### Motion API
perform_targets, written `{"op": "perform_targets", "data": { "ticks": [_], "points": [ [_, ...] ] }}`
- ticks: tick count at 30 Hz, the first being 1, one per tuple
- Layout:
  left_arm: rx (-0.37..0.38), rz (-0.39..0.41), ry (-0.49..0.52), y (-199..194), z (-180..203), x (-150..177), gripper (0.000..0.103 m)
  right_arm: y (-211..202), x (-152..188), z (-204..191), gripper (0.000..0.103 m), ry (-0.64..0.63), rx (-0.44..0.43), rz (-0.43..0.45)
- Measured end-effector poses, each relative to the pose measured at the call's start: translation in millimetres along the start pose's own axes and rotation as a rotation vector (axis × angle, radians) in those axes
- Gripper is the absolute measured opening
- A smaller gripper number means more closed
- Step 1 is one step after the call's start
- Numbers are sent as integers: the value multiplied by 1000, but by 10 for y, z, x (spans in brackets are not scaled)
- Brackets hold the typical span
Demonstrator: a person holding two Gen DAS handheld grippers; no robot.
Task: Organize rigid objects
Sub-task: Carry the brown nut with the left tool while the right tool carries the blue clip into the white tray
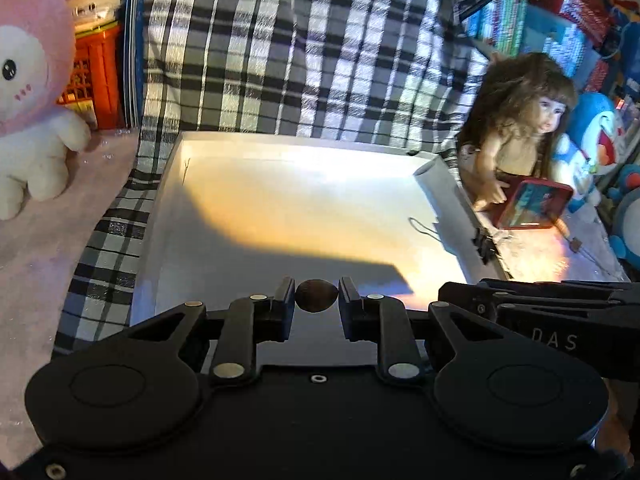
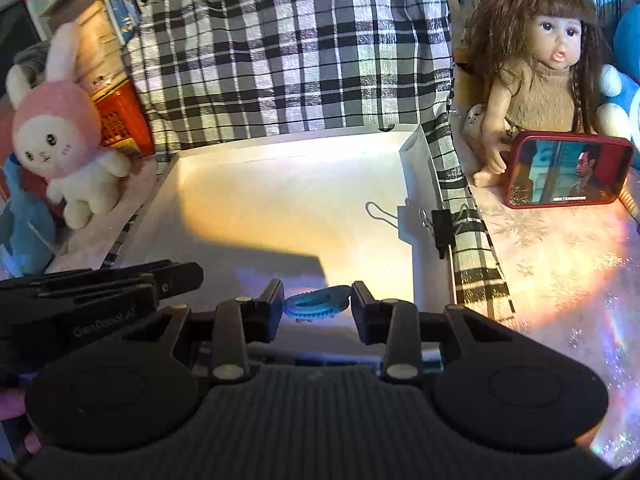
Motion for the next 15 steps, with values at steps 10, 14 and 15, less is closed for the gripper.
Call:
{"op": "perform_targets", "data": {
  "ticks": [10,14,15],
  "points": [
    [7,-9,-35,279,-51,-219,22,320,-202,14,42,11,34,0],
    [-15,-12,-39,395,-56,-249,22,396,-257,19,42,9,35,-1],
    [-21,-12,-37,415,-60,-244,22,416,-264,18,42,9,37,-3]
  ]
}}
Point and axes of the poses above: each gripper's, at about its wrist camera, not at the fingertips, and y roughly the way its jaws point, z to its right, x to its underside, the point moved 1 cm from there along y, roughly the way its jaws point, and after that the axes turned 15 degrees about -z, right-handed, at the moved point
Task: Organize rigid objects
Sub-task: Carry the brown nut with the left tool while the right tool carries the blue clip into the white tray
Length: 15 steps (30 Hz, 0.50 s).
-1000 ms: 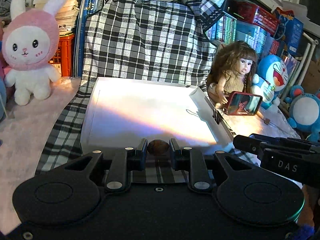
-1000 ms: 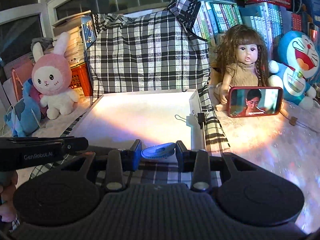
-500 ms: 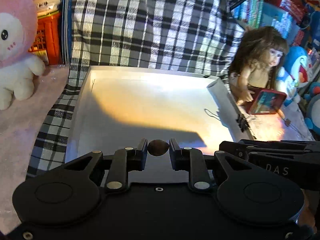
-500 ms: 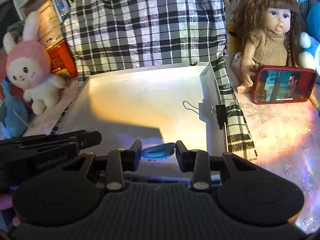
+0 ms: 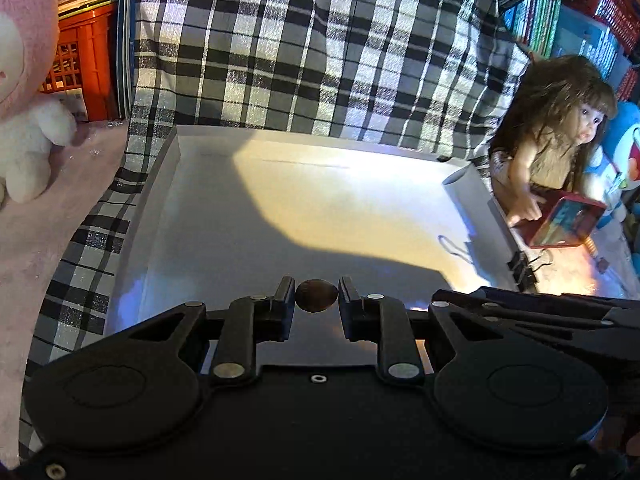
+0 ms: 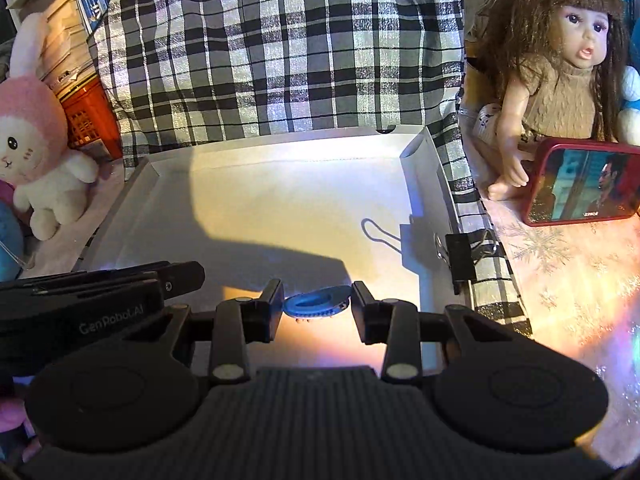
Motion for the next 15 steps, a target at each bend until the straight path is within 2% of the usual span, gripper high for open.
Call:
{"op": "perform_targets", "data": {
  "ticks": [15],
  "points": [
    [-18,26,1,144,-23,55,23,130,-8,4,42,-8,16,4]
  ]
}}
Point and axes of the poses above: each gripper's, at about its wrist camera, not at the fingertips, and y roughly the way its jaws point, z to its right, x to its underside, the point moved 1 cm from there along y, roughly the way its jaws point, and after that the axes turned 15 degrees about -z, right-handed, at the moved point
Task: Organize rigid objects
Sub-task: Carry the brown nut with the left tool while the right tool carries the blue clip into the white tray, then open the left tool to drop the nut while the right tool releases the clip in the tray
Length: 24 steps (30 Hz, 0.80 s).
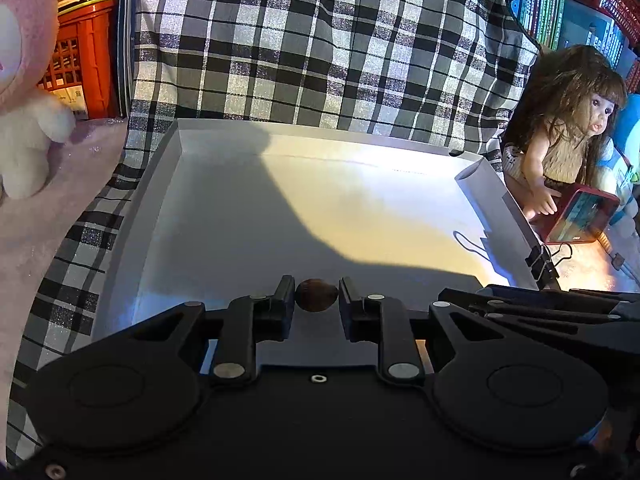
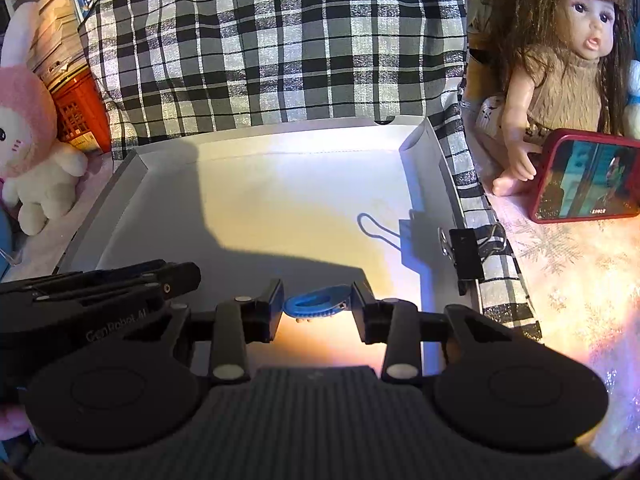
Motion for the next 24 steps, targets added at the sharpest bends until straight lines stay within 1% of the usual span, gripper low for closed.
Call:
{"op": "perform_targets", "data": {
  "ticks": [11,13,14,15,17,18,22,24],
  "points": [
    [-2,18,-2,-5,1,24,24,8,5,-15,45,-12,6,10],
    [-7,17,-7,-17,-6,26,30,4,6,-28,53,-20,10,10],
    [-12,18,-11,-29,-13,26,38,-1,7,-35,58,-22,11,10],
    [-19,22,-12,-45,-20,27,40,-11,9,-39,58,-25,9,12],
    [-33,39,-11,-92,-42,36,41,-47,18,-56,60,-31,2,25],
    [-36,47,-11,-120,-57,41,44,-70,26,-65,63,-34,-2,31],
    [-32,74,-26,-253,-135,77,50,-164,68,-107,67,-56,-3,48],
    [-28,80,-38,-320,-171,111,54,-217,107,-131,71,-72,4,60]
  ]
}}
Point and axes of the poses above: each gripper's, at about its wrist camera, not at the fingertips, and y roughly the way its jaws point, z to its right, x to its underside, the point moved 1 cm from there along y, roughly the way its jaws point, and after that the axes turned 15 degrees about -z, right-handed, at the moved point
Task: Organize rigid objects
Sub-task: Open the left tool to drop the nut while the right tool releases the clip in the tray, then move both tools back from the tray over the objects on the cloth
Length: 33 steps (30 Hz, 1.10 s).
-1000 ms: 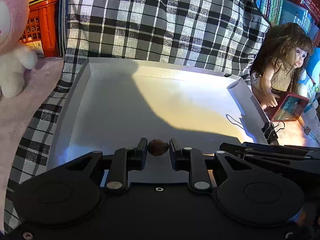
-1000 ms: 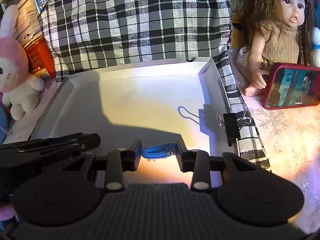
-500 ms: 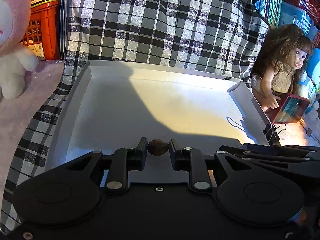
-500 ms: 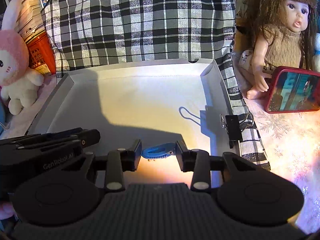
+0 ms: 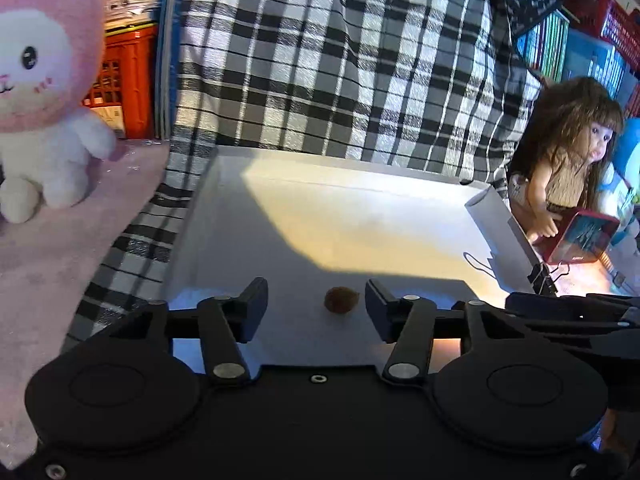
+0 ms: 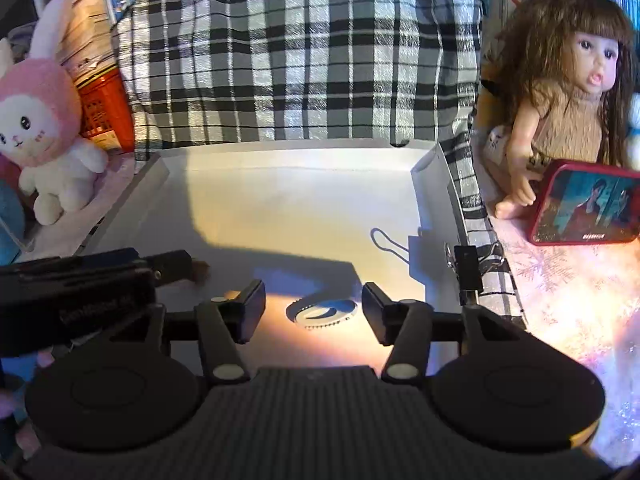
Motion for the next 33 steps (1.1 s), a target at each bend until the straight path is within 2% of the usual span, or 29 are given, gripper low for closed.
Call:
{"op": "perform_targets", "data": {
  "ticks": [7,11,21,33],
  "points": [
    [17,55,-9,-302,-92,196,60,-278,179,-57,79,-43,18,64],
    [43,78,-9,-494,-127,330,67,-449,308,-86,83,-61,24,108],
    [48,148,59,-904,-93,756,77,-687,652,-125,87,-79,6,179],
    [60,179,106,-1087,-84,1312,81,-781,1214,-154,89,-101,14,237]
  ]
}}
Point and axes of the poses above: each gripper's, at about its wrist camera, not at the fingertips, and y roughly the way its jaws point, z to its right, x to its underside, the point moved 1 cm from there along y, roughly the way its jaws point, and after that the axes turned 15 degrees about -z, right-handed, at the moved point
